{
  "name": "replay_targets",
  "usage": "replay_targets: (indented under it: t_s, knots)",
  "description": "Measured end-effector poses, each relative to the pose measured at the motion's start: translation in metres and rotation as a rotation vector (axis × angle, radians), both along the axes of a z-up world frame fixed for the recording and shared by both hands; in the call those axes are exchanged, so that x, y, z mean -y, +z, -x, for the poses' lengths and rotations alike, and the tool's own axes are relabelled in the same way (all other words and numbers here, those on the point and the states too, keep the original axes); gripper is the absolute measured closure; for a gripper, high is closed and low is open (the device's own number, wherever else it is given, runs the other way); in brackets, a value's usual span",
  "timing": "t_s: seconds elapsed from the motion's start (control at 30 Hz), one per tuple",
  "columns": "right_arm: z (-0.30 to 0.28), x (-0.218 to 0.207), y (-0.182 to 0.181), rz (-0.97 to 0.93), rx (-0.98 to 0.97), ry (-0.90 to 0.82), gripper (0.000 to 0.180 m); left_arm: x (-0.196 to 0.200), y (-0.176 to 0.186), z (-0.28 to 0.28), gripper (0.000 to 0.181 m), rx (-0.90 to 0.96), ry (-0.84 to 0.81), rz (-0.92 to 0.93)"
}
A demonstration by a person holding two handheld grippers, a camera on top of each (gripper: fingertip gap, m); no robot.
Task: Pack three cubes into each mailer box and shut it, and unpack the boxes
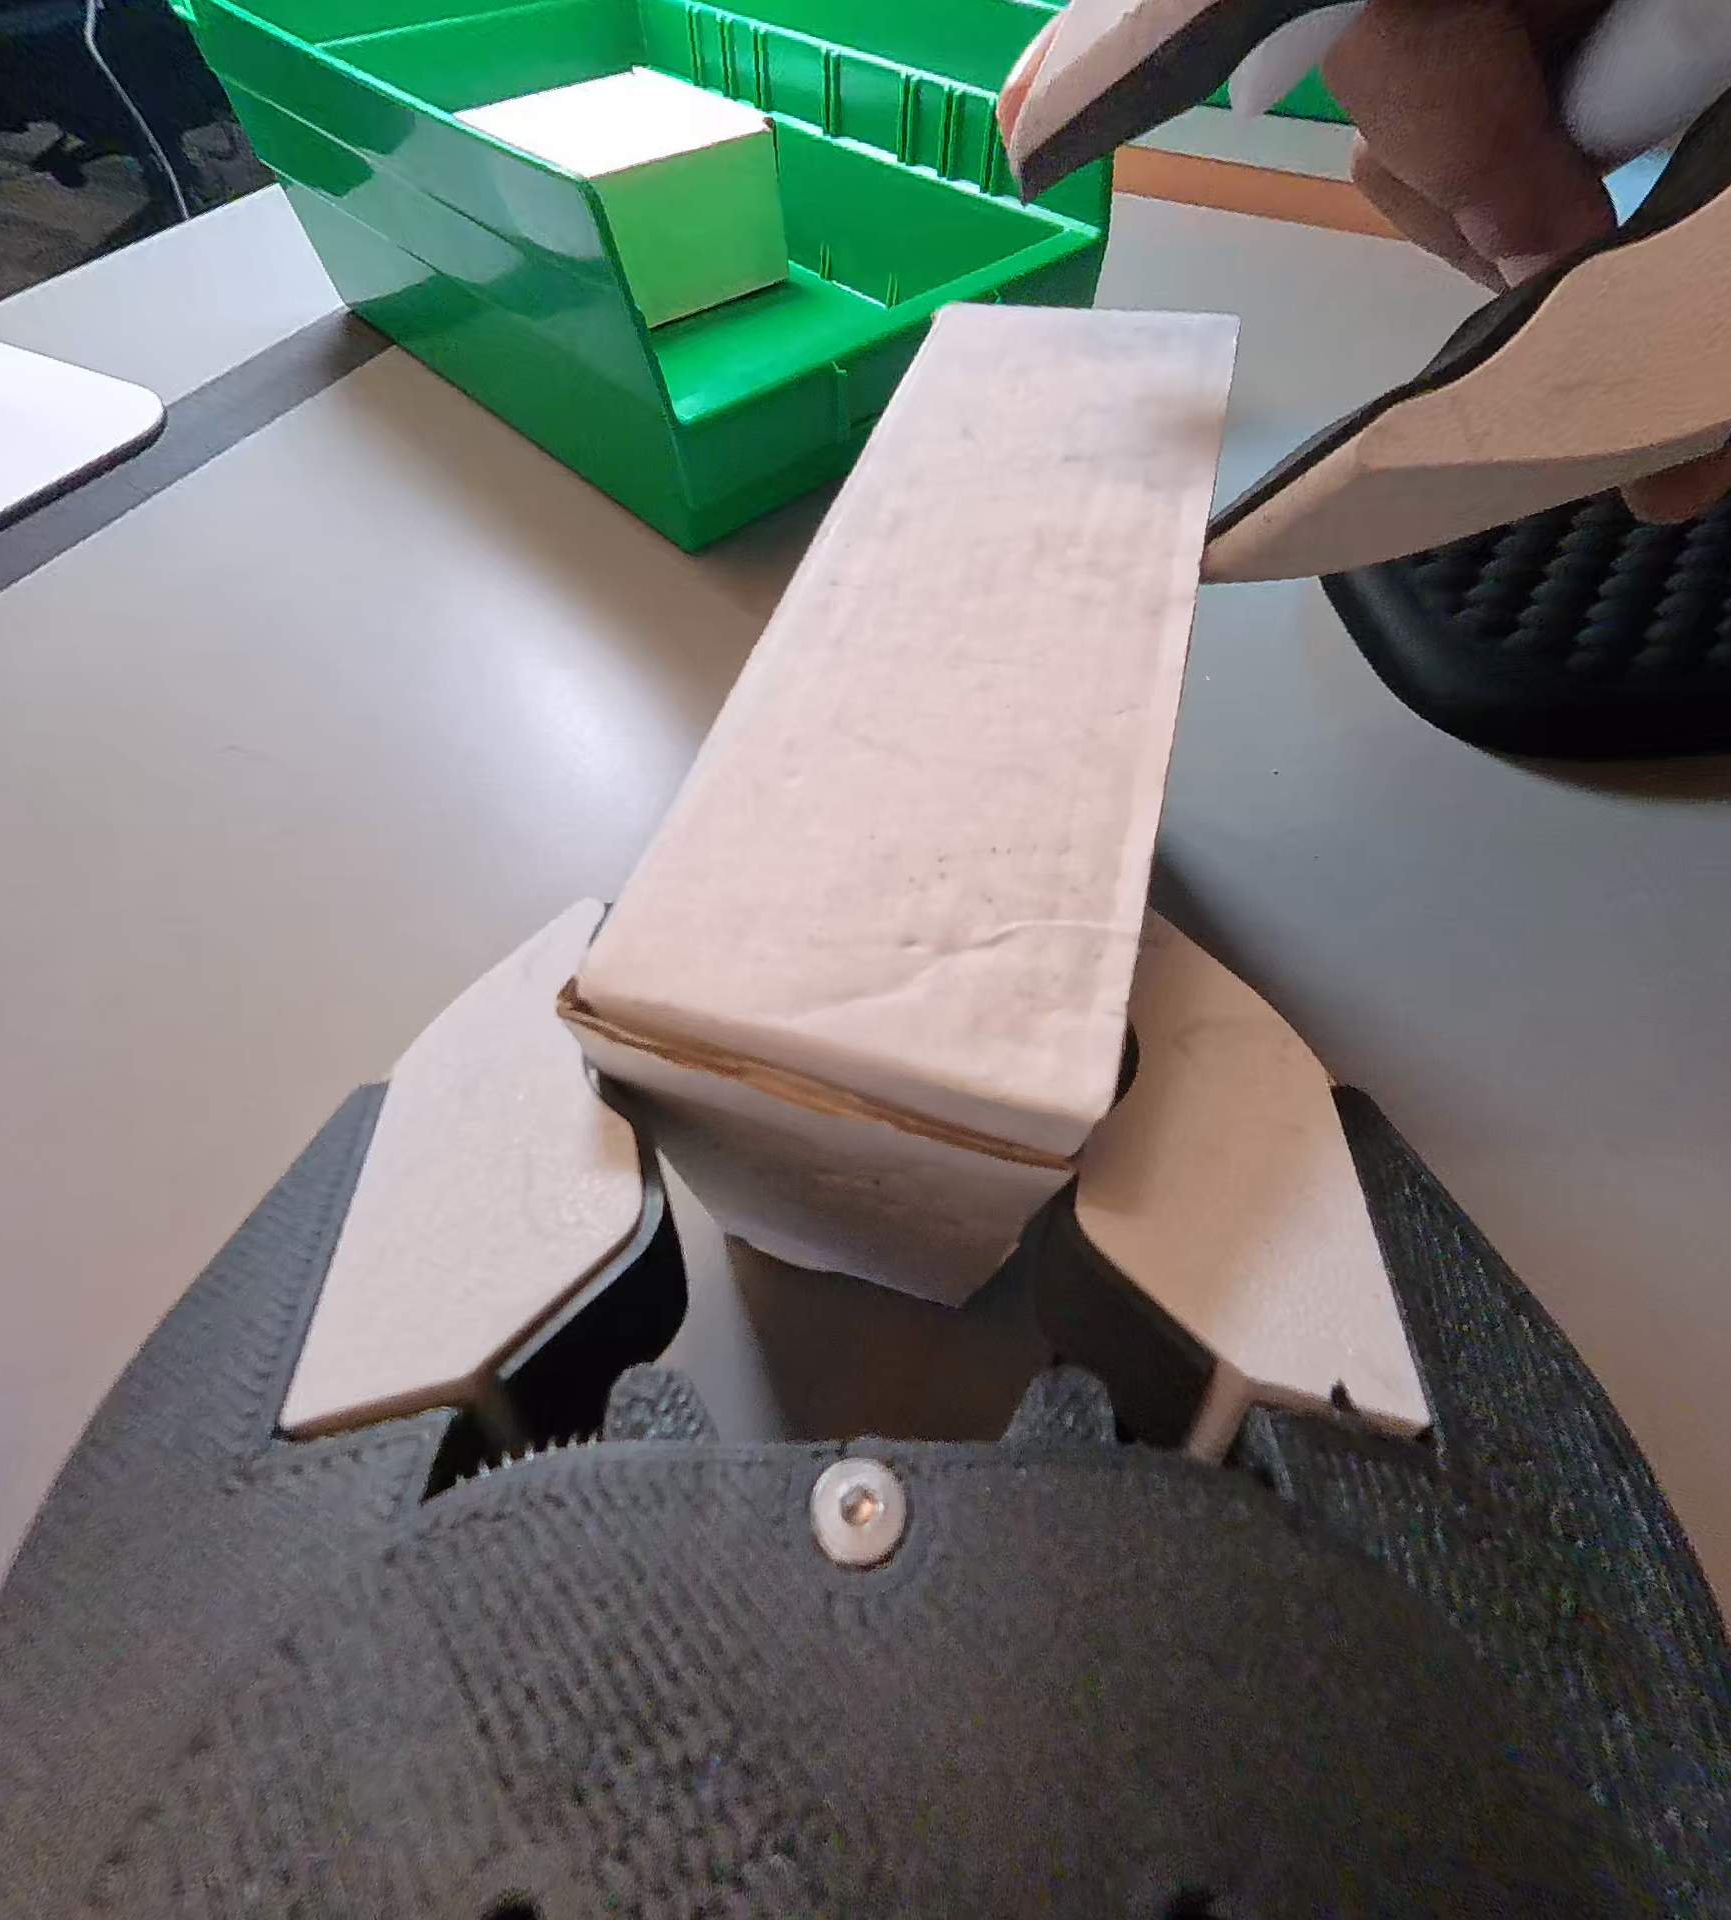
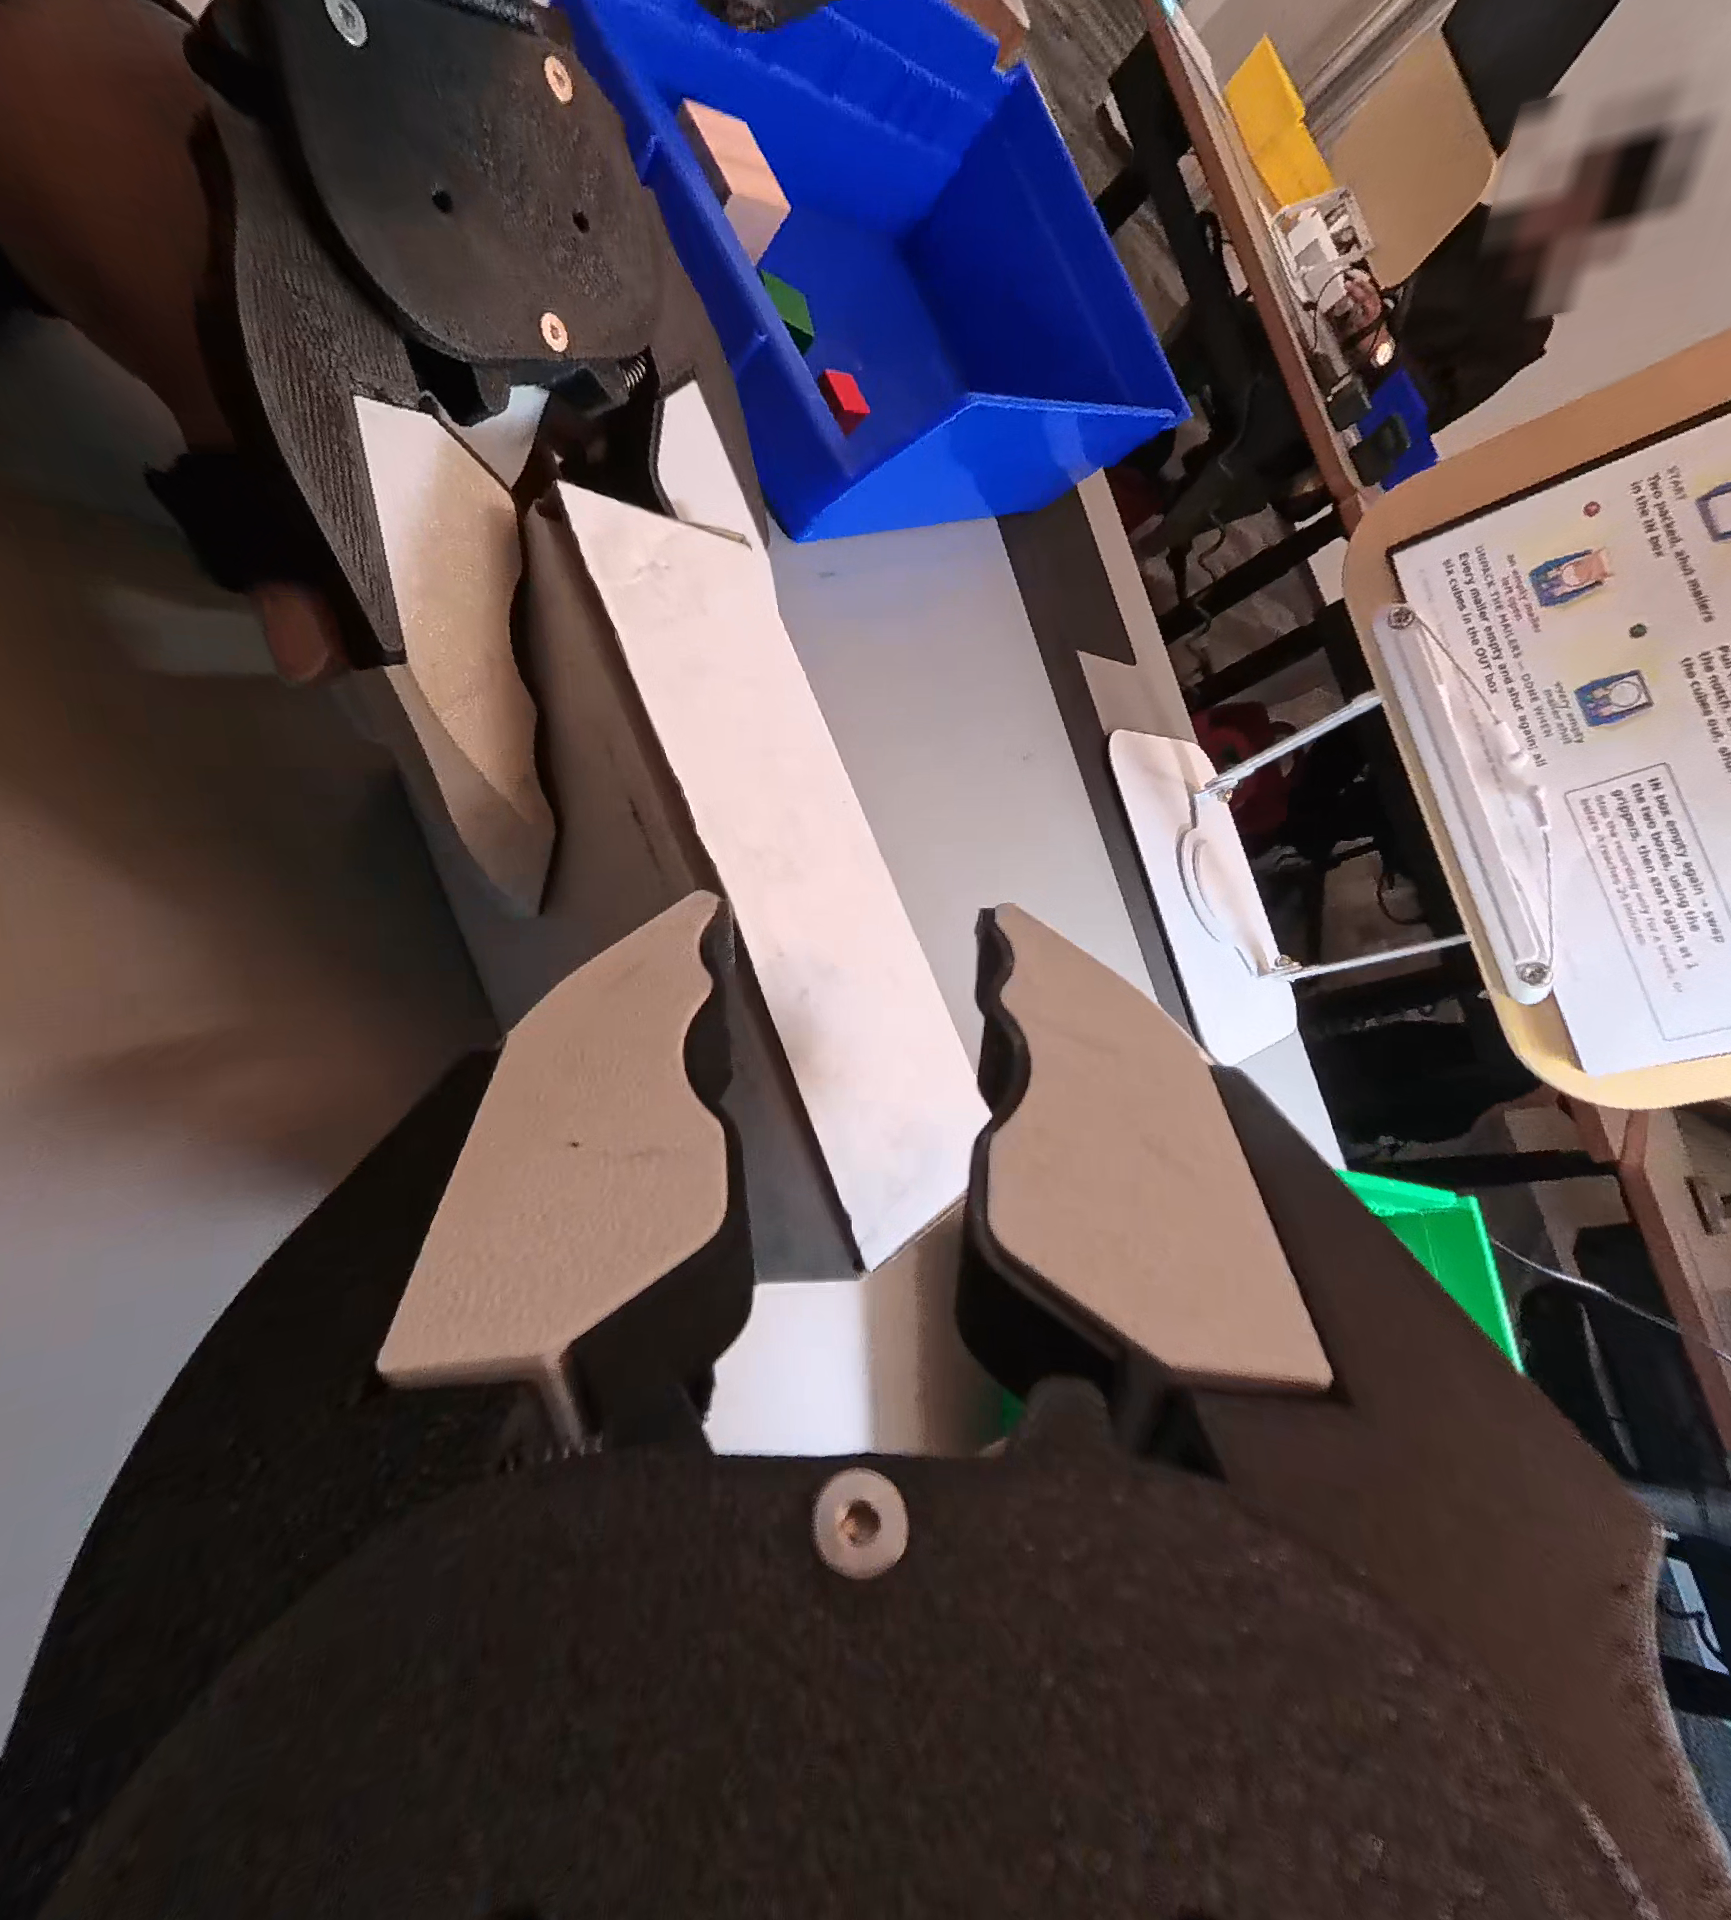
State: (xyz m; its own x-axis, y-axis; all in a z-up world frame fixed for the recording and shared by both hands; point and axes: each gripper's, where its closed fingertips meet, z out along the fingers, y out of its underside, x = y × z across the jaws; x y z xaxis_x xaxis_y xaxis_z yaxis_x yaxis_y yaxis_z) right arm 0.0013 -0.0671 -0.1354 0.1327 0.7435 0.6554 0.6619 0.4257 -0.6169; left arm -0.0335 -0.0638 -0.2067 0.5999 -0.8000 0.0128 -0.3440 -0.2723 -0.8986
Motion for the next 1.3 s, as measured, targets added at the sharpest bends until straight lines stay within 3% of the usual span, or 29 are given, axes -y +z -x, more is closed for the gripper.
replay_targets:
  t_s: [0.27, 0.5, 0.67, 0.9, 1.0, 1.2, 1.3]
  knots:
    - [0.008, -0.001, -0.002, -0.087, 0.097, 0.002, 0.146, -0.001, -0.002, 0.004, 0.096, -0.039, 0.008, 0.014]
    - [0.017, -0.003, -0.007, -0.318, 0.239, 0.021, 0.164, -0.001, -0.005, 0.007, 0.097, -0.092, 0.034, -0.002]
    - [0.018, -0.016, -0.007, -0.365, 0.272, 0.009, 0.177, 0.005, -0.001, 0.004, 0.107, -0.112, 0.014, -0.062]
    - [0.014, -0.007, -0.006, -0.039, 0.283, 0.078, 0.171, 0.003, 0.008, 0.006, 0.107, -0.125, -0.076, -0.214]
    - [0.018, -0.006, 0.014, 0.047, 0.249, 0.106, 0.177, 0.002, 0.006, 0.008, 0.107, -0.195, -0.130, -0.313]
    - [0.013, 0.005, 0.023, 0.291, 0.362, 0.168, 0.177, 0.001, 0.013, 0.010, 0.107, -0.261, -0.171, -0.526]
    - [0.012, 0.004, 0.027, 0.375, 0.369, 0.148, 0.178, -0.008, 0.009, 0.024, 0.105, -0.228, -0.109, -0.425]
